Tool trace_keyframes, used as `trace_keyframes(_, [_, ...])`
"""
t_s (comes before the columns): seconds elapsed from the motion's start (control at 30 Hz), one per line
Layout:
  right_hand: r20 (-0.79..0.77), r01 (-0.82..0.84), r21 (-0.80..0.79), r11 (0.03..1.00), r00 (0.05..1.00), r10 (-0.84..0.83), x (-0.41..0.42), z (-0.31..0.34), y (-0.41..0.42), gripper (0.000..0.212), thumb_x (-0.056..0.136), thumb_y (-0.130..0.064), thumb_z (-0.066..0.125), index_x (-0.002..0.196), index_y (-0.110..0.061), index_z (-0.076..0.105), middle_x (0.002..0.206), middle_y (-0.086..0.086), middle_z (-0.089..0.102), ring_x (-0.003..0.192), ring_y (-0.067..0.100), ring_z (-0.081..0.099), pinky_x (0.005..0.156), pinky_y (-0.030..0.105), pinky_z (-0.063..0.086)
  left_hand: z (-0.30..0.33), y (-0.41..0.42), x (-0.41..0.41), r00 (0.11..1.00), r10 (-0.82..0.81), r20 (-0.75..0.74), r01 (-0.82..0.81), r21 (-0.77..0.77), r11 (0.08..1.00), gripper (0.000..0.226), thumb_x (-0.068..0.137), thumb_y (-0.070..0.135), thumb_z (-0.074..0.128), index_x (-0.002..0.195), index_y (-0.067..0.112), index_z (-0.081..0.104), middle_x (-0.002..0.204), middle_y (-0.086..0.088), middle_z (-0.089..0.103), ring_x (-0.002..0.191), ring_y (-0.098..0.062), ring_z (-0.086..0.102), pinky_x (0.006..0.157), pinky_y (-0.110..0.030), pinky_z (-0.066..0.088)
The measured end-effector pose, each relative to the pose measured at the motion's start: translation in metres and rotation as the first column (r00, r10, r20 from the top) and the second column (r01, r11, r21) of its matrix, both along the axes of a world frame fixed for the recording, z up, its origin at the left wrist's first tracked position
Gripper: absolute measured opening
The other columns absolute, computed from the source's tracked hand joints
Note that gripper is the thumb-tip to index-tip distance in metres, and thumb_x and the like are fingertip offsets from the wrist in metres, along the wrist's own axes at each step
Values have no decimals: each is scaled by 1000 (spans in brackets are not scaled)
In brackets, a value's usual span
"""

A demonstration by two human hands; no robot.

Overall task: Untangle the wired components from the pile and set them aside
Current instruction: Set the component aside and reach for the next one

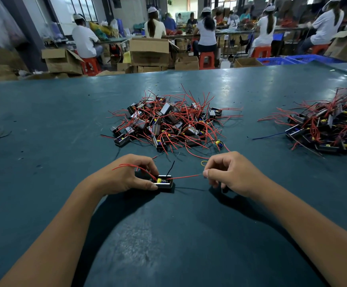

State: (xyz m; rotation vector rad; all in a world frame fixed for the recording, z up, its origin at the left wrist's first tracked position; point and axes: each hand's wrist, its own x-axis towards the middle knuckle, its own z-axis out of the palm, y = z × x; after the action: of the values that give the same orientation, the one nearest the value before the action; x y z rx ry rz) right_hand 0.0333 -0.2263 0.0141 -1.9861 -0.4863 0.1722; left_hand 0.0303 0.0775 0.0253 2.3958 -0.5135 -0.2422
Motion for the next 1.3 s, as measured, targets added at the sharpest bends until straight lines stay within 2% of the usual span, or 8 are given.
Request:
trace_keyframes(0.33, [-14,25,26,999,1000,-24,6,-2,-4,19,87,-8,69,69,-14,68,59,4,66,53,14,60,48,24,45,3,0,-2,999,-27,-31,27,-13,1000,25,71,38,88,89,35,71,91,16,71,84,-1,64,69,-10,44])
trace_keyframes(0.57, [-29,-13,22,1000,999,14,2,-4,-1,14,89,-14,69,76,-18,70,64,3,69,56,12,61,48,24,46,10,23,-6,995,-6,-97,14,83,996,32,75,36,87,101,37,70,99,19,67,94,2,61,78,-13,46])
trace_keyframes(0.63, [-27,-18,11,1000,999,19,2,-5,-2,14,90,-15,69,76,-20,70,64,2,69,56,12,62,49,23,46,4,39,5,979,203,24,-203,19,979,20,81,28,82,97,32,72,90,13,68,87,-2,63,74,-21,46])
trace_keyframes(0.73, [-31,-8,23,1000,999,8,1,-4,0,14,91,-16,69,77,-19,70,63,2,68,56,11,62,48,22,46,-12,52,33,706,694,142,-676,-161,720,20,83,25,80,93,12,68,89,-4,69,90,-27,67,77,-36,53])
trace_keyframes(0.8, [-34,-7,8,1000,999,7,0,-4,1,13,91,-17,69,78,-18,69,64,2,69,56,11,63,48,20,45,-17,54,53,606,784,132,-769,-157,620,39,80,32,82,101,6,61,99,-9,66,95,-31,63,85,-44,53])
trace_keyframes(0.93, [-43,-7,-11,1000,999,6,-1,-5,0,10,90,-19,69,80,-16,69,67,2,71,58,11,64,50,18,44,-18,56,80,620,764,179,-763,-89,641,38,79,32,84,102,5,69,102,-13,71,100,-32,65,90,-45,53])
trace_keyframes(1.1, [-41,19,13,1000,999,-19,1,-5,0,11,92,-18,67,81,-17,68,67,3,71,57,12,64,49,22,46,-17,62,75,574,771,275,-728,-261,634,18,81,21,81,94,13,71,94,-8,73,91,-24,68,76,-26,49])
trace_keyframes(1.3, [182,323,191,927,916,-357,1,0,3,8,91,-14,67,86,-20,69,70,1,70,63,15,63,58,27,48,45,45,40,604,724,333,-535,-504,678,13,82,29,80,82,27,67,75,10,70,63,-1,60,62,-22,46])
